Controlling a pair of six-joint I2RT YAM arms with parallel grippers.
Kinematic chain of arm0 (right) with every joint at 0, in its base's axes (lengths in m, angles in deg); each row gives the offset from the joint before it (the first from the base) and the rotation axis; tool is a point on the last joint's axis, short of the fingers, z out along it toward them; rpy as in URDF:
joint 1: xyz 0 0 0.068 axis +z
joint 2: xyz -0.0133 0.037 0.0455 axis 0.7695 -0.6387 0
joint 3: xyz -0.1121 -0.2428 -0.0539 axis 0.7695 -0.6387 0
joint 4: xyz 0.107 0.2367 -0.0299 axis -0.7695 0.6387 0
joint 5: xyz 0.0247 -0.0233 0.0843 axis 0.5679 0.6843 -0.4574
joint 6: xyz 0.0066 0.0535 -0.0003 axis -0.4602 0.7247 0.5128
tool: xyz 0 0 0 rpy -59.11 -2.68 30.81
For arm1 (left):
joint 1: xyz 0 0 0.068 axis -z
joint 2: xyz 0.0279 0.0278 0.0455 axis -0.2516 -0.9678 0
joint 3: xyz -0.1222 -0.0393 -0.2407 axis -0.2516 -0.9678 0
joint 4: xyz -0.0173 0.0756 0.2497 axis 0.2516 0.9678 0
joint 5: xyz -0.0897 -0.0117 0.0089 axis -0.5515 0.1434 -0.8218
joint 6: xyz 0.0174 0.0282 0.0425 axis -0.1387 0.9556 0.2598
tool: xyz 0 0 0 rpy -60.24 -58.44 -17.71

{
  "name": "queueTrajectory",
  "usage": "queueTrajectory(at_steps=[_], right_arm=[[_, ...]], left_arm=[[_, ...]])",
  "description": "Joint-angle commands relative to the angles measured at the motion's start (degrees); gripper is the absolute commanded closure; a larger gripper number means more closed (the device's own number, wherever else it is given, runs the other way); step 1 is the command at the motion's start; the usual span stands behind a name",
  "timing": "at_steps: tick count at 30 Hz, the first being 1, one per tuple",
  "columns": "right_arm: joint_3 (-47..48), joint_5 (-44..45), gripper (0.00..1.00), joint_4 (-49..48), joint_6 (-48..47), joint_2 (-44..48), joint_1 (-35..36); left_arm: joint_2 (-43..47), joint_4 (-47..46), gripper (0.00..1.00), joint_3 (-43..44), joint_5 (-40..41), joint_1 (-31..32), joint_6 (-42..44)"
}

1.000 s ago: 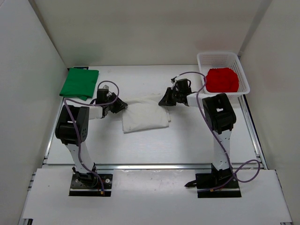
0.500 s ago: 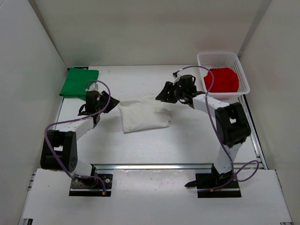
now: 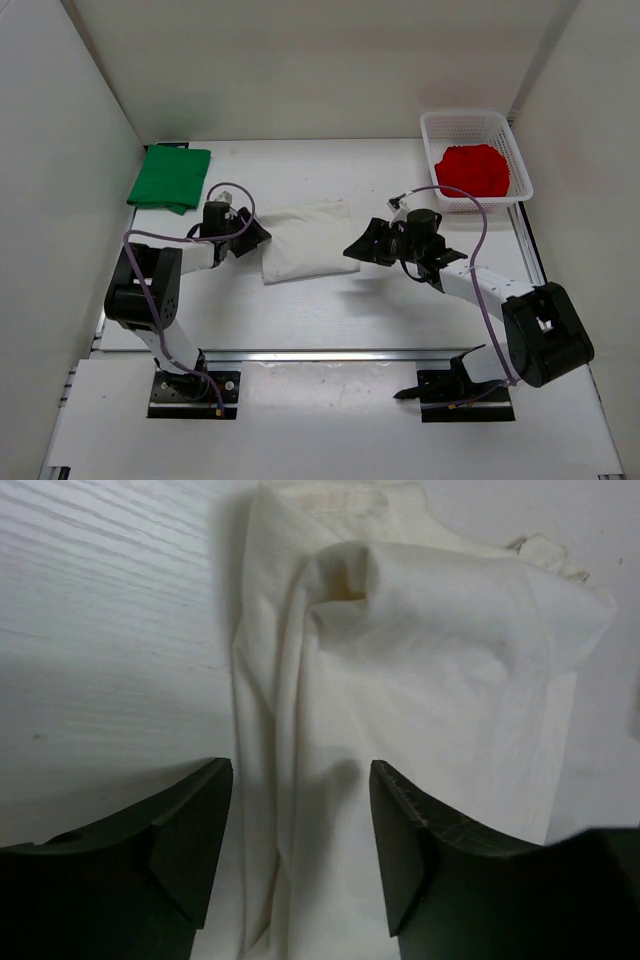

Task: Fold and stack the t-shirts
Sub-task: Put the neatly folded tshirt into the corner of the board with the left arm

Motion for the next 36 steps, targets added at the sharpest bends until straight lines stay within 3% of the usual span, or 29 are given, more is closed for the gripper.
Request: queueTrajectory(at_steps=[1,3,6,12,18,24,28,30,32,34,35,36], right_arm=[[-1.26,0.53,0.42,-5.51,0.18,3.22,-0.92],[-1.35,-0.43,0.42,-5.77,0.44,4.01,-1.8],[-3.28,-1.22,0.42,-5.78,0.27,5.06,-2.94],[-7.06,-1.57,0.43,-5.6,0.35,7.87,-5.4],[-8.65,-2.54,0.44,-5.42,0.53,7.79,-8.04],[-6.55,-3.86,0.44,-3.85,-0.87,4.46,-9.45],[-6.19,-4.39,0.44,-4.45,-1.05,3.66,-9.18],[-6.71,-5.0,0.44,-4.45,-1.14,3.04,-8.83],[-6.45,-5.18,0.44,-4.8,-1.14,2.86,-8.13],[-6.72,-5.62,0.44,-5.33,-1.05,2.69,-6.99],[-7.06,-5.62,0.44,-5.42,-1.05,2.6,-6.72],[-6.89,-6.14,0.44,-5.6,-0.53,2.43,-6.11]], left_arm=[[-3.84,3.76,0.35,2.57,-1.55,2.03,0.51],[-6.57,4.11,0.42,4.86,-2.19,3.51,0.33],[-10.52,2.98,0.71,6.98,-3.06,4.93,-1.07],[-15.44,2.52,0.98,19.96,-3.15,7.74,-3.36],[-21.51,16.47,1.0,49.2,-3.07,5.73,0.59],[-24.68,25.37,1.0,68.04,-4.39,-5.06,3.13],[-21.19,24.68,1.0,66.84,-4.65,-14.2,2.18],[-18.03,19.87,1.0,58.88,-3.86,-20.26,0.25],[-15.29,15.29,0.86,51.3,-3.16,-24.22,-2.82],[-13.88,10.55,0.41,42.7,-4.99,-28.97,-7.03],[-13.7,8.7,0.11,40.57,-7.26,-29.95,-8.45],[-13.44,7.12,0.02,36.63,-7.89,-31.61,-9.51]])
